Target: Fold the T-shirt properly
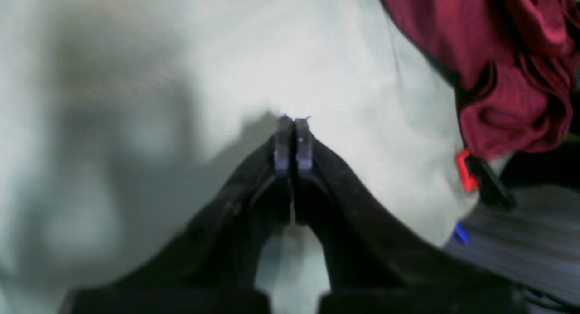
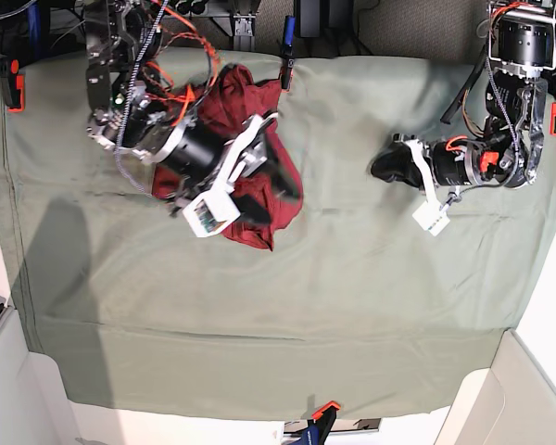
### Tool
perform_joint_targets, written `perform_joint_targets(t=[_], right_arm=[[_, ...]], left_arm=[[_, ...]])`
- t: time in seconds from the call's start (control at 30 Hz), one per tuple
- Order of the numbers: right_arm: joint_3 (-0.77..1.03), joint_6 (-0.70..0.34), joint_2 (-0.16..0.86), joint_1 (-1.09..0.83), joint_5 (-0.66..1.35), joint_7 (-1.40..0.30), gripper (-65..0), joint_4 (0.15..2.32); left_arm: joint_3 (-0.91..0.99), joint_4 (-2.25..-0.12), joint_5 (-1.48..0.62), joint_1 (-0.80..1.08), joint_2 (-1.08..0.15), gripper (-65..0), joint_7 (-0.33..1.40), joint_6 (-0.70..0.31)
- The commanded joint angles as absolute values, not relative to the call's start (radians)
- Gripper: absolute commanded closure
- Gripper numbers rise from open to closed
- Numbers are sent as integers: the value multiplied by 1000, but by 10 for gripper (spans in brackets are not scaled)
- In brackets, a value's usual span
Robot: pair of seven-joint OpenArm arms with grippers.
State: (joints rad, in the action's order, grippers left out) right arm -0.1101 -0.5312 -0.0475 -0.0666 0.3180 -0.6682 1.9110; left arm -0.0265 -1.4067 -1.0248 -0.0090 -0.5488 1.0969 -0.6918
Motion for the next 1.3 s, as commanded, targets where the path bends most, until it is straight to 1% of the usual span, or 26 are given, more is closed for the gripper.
perform_joint_targets(t=[0.0, 0.1, 0.2, 0.53, 0.57, 0.6, 0.67, 0.7, 0.73, 0.77, 0.97, 1.17, 1.2, 1.27], right_arm=[[-85, -518, -44, -59, 323, -656, -295, 1922], [-23, -511, -14, -67, 326, -668, -295, 1892], [-16, -513, 21, -75, 369, -667, -295, 1848], [-38, -513, 19, -86, 348, -655, -291, 1774], [-46, -513, 19, -86, 348, -655, -261, 1774], [-54, -513, 19, -86, 348, -655, -213, 1774], [-70, -513, 19, -86, 348, -655, -94, 1774], [-77, -513, 19, -86, 348, -654, -44, 1774], [-82, -513, 19, -86, 348, -654, -8, 1774], [-86, -513, 19, -86, 348, -654, 0, 1774], [-89, -539, 0, -86, 392, -656, 0, 1790], [-77, -526, -2, -86, 322, -657, 0, 1819], [-72, -526, -2, -86, 309, -656, -14, 1825], [-57, -516, -2, -86, 282, -656, -173, 1831]], left_arm=[[-18, -1422, -1052, -13, -566, 0, 1089, -698], [-18, -1422, -1052, 10, -566, 0, 1090, -698], [-18, -1422, -1059, 23, -566, 0, 1090, -698], [-18, -1422, -1059, 25, -565, 0, 1089, -698], [-18, -1422, -1059, 25, -566, 0, 1089, -698], [-18, -1422, -1059, 25, -566, 0, 1089, -698], [-18, -1422, -1058, 25, -566, 0, 1089, -698], [-18, -1422, -1058, 25, -566, 0, 1089, -698], [-18, -1422, -1058, 25, -566, 0, 1089, -698], [-18, -1422, -1058, 25, -566, 0, 1089, -698], [-18, -1422, -1058, 25, -566, 0, 1089, -698], [-12, -1422, -1058, 25, -566, 0, 1090, -698], [-9, -1422, -1058, 25, -566, 0, 1089, -698], [3, -1422, -1058, 25, -566, 0, 1089, -698]])
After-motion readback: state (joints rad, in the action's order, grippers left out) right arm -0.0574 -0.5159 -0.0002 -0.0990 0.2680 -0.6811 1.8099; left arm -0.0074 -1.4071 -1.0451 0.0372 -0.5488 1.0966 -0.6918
